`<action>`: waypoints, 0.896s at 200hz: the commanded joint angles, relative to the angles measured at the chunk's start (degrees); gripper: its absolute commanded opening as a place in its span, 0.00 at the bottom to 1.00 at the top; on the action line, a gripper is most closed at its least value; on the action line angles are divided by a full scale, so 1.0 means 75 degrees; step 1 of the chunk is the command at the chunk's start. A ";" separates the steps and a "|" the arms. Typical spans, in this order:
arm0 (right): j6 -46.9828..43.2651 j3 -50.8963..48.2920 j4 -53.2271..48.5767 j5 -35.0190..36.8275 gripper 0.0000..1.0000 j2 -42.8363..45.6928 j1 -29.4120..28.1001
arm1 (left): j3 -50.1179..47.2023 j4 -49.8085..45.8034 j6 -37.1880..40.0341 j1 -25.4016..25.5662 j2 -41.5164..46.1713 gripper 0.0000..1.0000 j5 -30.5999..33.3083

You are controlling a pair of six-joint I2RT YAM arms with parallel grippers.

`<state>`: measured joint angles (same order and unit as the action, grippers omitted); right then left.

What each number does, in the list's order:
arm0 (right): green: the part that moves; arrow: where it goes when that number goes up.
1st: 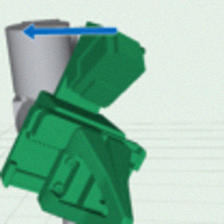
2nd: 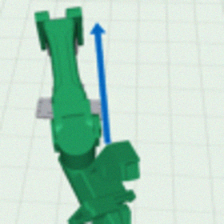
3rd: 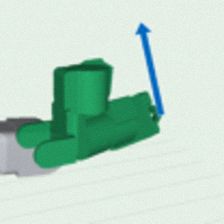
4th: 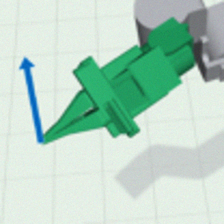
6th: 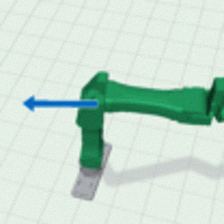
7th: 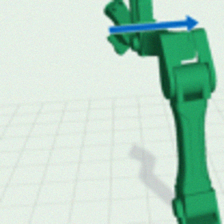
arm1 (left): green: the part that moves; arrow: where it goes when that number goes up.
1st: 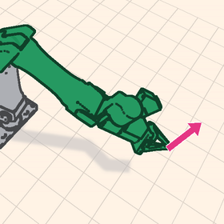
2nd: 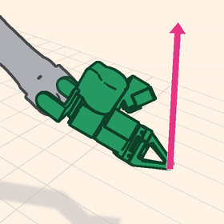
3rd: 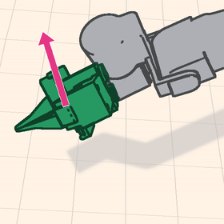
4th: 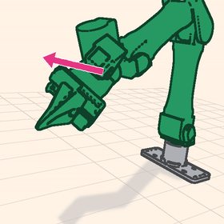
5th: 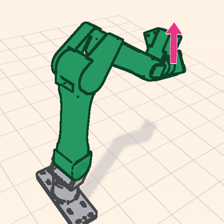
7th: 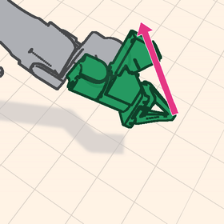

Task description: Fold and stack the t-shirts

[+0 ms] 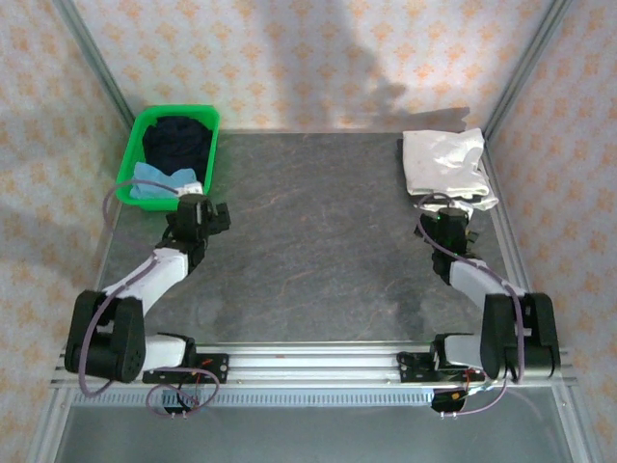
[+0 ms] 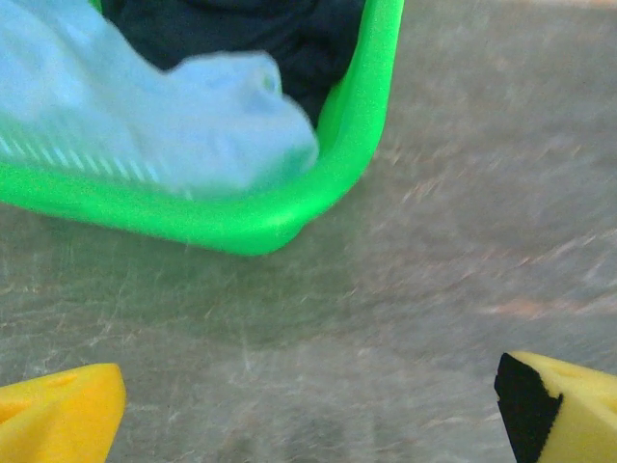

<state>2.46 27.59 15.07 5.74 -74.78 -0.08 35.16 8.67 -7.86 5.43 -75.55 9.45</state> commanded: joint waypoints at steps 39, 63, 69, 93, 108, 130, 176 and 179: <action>-0.0561 -0.0575 0.3769 0.0163 0.99 -0.1133 -0.0283 | -0.0404 0.2642 0.0838 -0.0732 -0.1220 1.00 -0.1011; -0.0721 -0.0554 0.3906 0.0154 0.99 -0.1574 -0.0431 | -0.0673 0.3076 0.0953 -0.0245 -0.1198 1.00 0.0263; -0.0747 -0.0507 0.4057 -0.0009 0.99 -0.1665 -0.0389 | -0.0707 0.3255 0.1088 0.0056 -0.1250 1.00 0.0885; -0.0740 -0.0561 0.4168 0.0000 0.99 -0.1709 -0.0388 | -0.0633 0.3099 0.1048 -0.0009 -0.1259 1.00 0.0766; -0.0608 -0.0530 0.4063 0.0137 0.99 -0.1674 -0.0336 | -0.0621 0.3091 0.1048 -0.0018 -0.1271 1.00 0.0747; -0.0613 -0.0549 0.4131 0.0120 0.99 -0.1694 -0.0318 | -0.0589 0.3034 0.1021 -0.0084 -0.1271 1.00 0.0639; -0.0615 -0.0562 0.4143 0.0114 0.99 -0.1693 -0.0318 | -0.0227 0.2497 0.1035 -0.0199 -0.1400 1.00 0.0283; -0.0613 -0.0562 0.4153 0.0114 0.99 -0.1688 -0.0318 | -0.0128 0.2360 0.1046 -0.0199 -0.1449 1.00 0.0273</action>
<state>-2.24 22.87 44.27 5.80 -88.01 -2.81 30.76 29.17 -0.99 4.29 -84.84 12.10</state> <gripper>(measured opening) 0.994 0.998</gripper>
